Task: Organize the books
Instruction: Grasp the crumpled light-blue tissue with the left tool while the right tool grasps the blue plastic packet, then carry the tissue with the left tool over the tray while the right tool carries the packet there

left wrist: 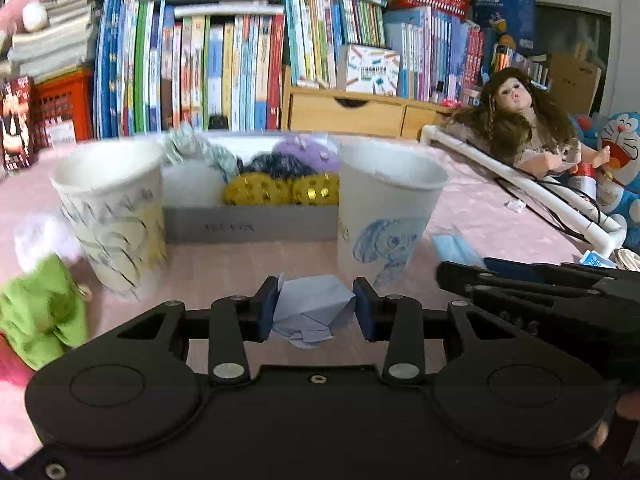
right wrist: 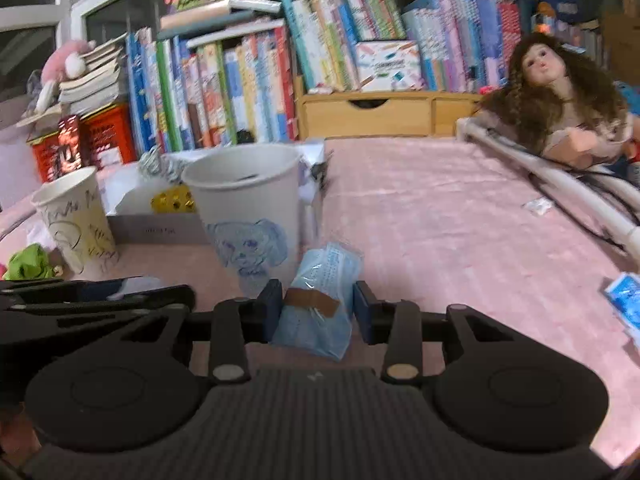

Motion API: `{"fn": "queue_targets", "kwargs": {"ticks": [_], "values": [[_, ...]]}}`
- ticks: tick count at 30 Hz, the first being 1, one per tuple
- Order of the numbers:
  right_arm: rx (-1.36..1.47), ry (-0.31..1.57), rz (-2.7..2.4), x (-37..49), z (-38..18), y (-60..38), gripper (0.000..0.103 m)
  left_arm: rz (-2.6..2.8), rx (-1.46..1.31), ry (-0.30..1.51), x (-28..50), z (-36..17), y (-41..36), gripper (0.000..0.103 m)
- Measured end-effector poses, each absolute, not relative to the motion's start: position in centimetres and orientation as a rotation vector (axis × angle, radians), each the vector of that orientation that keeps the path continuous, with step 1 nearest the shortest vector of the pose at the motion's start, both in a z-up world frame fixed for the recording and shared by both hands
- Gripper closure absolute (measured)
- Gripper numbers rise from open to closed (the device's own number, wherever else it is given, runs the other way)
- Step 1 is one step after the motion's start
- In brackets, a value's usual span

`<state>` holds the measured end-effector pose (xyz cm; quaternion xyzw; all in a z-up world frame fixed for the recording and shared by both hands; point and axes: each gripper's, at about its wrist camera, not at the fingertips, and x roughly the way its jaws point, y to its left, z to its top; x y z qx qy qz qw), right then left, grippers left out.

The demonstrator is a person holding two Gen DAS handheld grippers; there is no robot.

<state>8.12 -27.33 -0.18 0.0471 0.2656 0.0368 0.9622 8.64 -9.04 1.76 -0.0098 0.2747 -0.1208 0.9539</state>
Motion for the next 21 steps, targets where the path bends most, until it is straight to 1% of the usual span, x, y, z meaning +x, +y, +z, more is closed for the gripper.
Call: {"fn": "queue_targets", "kwargs": {"ticks": [12,21], "values": [[0.106,0.456,0.087,7.3,3.9,-28.3,0.06,-0.271,0.007,0.49,7.5,7.0,-7.8,0.065],[0.114,0.421,0.133,9.2,7.2,-28.1,0.06,-0.239,0.025,0.424,9.1,12.2,-4.4,0.065]]}}
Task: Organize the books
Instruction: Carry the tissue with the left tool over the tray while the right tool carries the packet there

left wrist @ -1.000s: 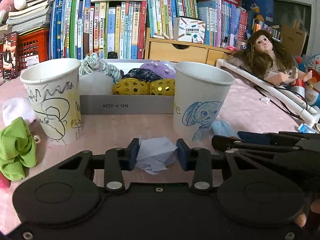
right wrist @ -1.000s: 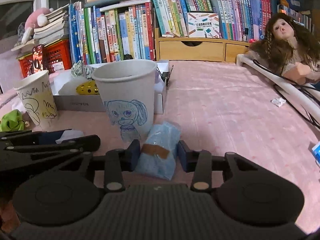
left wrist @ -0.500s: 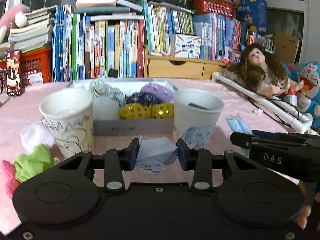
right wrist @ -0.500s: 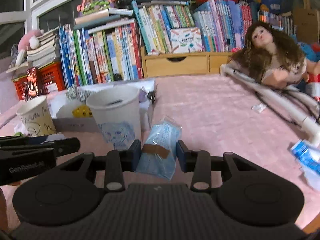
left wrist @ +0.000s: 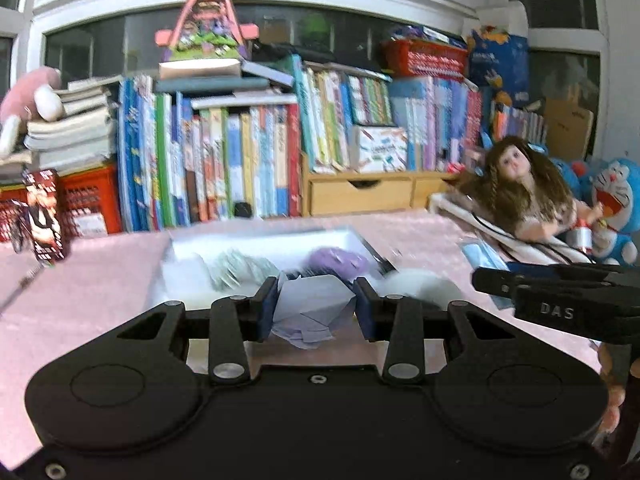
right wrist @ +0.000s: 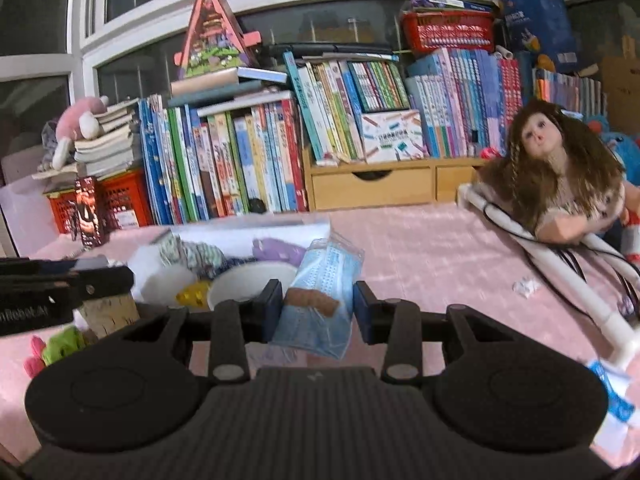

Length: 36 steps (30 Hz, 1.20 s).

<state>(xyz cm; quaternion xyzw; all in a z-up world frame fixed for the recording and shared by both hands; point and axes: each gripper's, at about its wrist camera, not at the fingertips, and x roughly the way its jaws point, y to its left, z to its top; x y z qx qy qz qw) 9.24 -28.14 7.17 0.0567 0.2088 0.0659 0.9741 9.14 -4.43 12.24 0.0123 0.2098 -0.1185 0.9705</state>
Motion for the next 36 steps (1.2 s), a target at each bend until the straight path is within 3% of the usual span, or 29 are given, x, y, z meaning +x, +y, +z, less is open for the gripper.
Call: {"fn": "queue_targets", "kwargs": {"ticks": [15,23,36], "values": [[0.148,0.508,0.254,18.6,11.1,-24.6,0.06,-0.16,-0.06,0.562,20.3,16.5,2.4,0.065],[0.202,0.651,0.312,26.0,10.2,-21.1,0.06,-0.147,-0.13,0.772,29.2,13.4,2.3,0.065],[0.207,0.827,0.28,33.1,7.0,-18.3,0.06,-0.093,-0.17,0.876,37.1,10.1,2.7,0.065]]}}
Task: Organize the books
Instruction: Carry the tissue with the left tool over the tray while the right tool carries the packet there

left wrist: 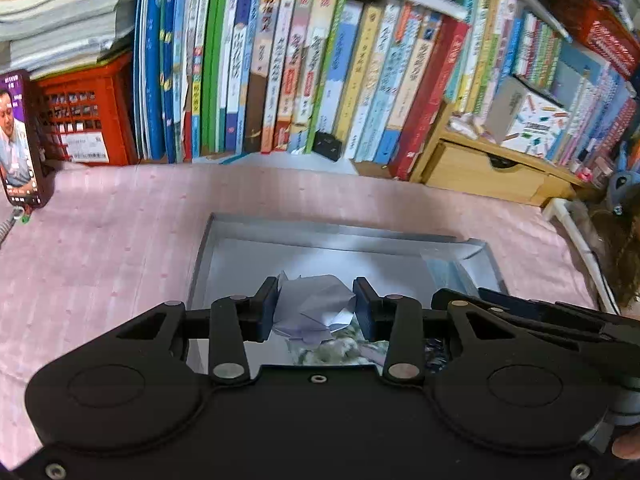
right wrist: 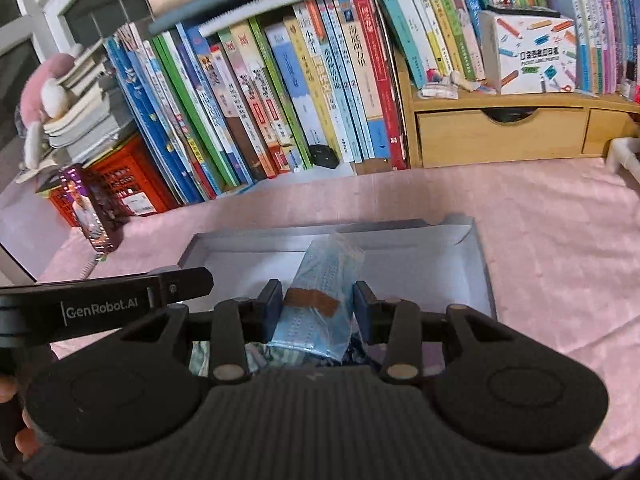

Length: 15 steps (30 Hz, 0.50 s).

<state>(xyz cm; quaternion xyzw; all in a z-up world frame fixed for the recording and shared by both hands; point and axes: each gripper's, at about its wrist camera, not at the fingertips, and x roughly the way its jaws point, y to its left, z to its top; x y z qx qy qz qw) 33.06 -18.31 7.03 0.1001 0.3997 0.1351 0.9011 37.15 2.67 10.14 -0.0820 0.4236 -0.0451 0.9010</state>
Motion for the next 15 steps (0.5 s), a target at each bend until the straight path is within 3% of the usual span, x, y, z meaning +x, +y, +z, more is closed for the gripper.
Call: {"fn": "queue_targets", "kwargs": {"ticks": [15], "values": [[0.108,0.94,0.245,35.6,4.1,-15.7,0.059,-0.097,-0.148,0.927,39.0,7.8,3.0,0.065]]}}
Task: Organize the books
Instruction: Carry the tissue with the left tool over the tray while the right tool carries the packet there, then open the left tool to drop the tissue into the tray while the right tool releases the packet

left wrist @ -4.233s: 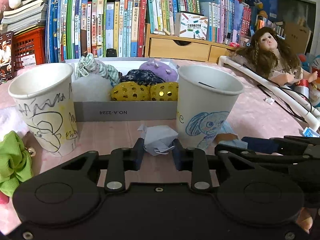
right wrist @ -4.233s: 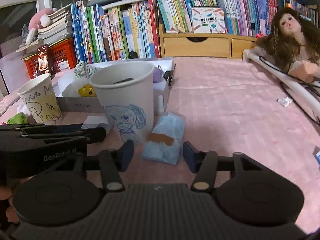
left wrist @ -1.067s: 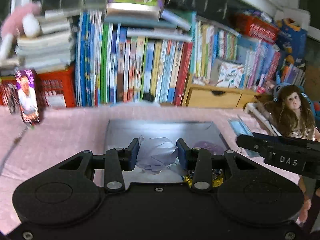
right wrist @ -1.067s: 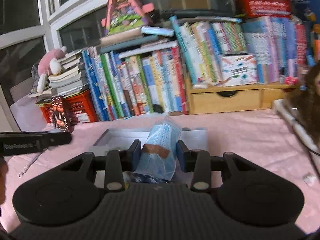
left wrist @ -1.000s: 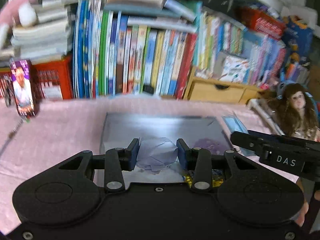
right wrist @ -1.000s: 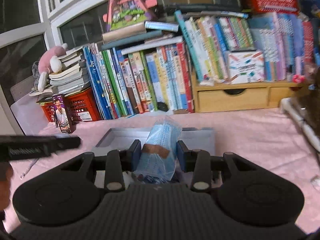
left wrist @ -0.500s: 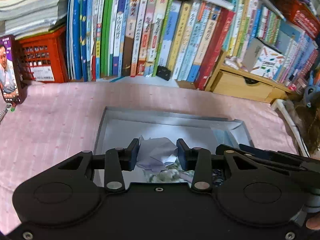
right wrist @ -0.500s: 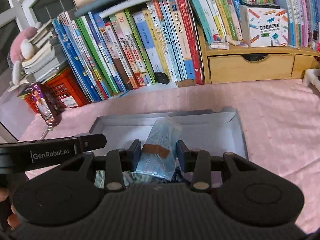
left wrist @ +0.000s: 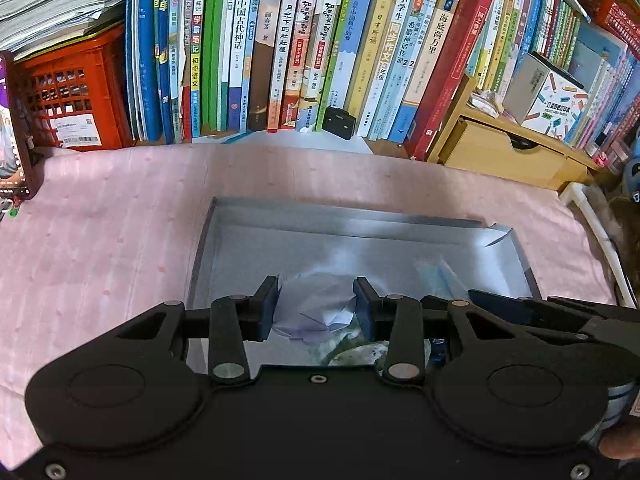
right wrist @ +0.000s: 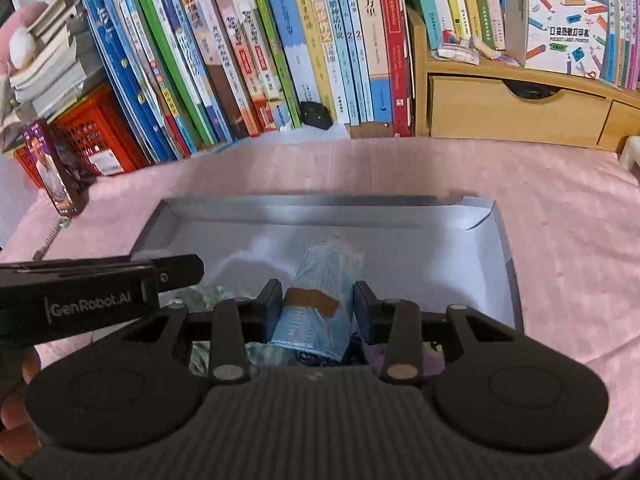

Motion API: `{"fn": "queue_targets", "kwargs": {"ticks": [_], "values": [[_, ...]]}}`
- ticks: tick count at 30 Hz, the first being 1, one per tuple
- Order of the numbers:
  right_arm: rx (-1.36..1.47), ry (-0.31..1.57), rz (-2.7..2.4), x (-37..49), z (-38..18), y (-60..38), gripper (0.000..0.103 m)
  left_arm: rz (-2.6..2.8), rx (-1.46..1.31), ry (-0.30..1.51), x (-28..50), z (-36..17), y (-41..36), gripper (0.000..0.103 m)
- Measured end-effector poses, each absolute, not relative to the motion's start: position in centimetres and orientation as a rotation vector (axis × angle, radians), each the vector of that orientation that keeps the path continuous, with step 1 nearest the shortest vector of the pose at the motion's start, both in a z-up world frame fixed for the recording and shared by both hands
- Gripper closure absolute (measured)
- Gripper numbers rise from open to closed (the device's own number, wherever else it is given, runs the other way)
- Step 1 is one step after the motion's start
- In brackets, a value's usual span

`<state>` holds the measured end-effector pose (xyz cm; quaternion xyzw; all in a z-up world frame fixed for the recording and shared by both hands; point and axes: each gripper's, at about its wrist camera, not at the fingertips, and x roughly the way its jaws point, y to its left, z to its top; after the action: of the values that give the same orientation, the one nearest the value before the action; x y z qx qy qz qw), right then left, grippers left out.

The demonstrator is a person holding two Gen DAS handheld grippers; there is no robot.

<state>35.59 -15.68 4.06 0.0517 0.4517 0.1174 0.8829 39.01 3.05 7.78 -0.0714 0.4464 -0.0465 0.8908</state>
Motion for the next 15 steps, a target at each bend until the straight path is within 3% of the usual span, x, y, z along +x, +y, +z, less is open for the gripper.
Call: {"fn": "queue_targets", "kwargs": {"ticks": [11,15], "values": [[0.117,0.966,0.257,35.89,4.06,-15.87,0.055,-0.135,-0.204,0.925,38.73,7.87,3.74,0.065],[0.136,0.977,0.272,35.77,4.29,-16.08,0.054,-0.135,-0.201,0.929,38.48,7.88,3.79,0.06]]}}
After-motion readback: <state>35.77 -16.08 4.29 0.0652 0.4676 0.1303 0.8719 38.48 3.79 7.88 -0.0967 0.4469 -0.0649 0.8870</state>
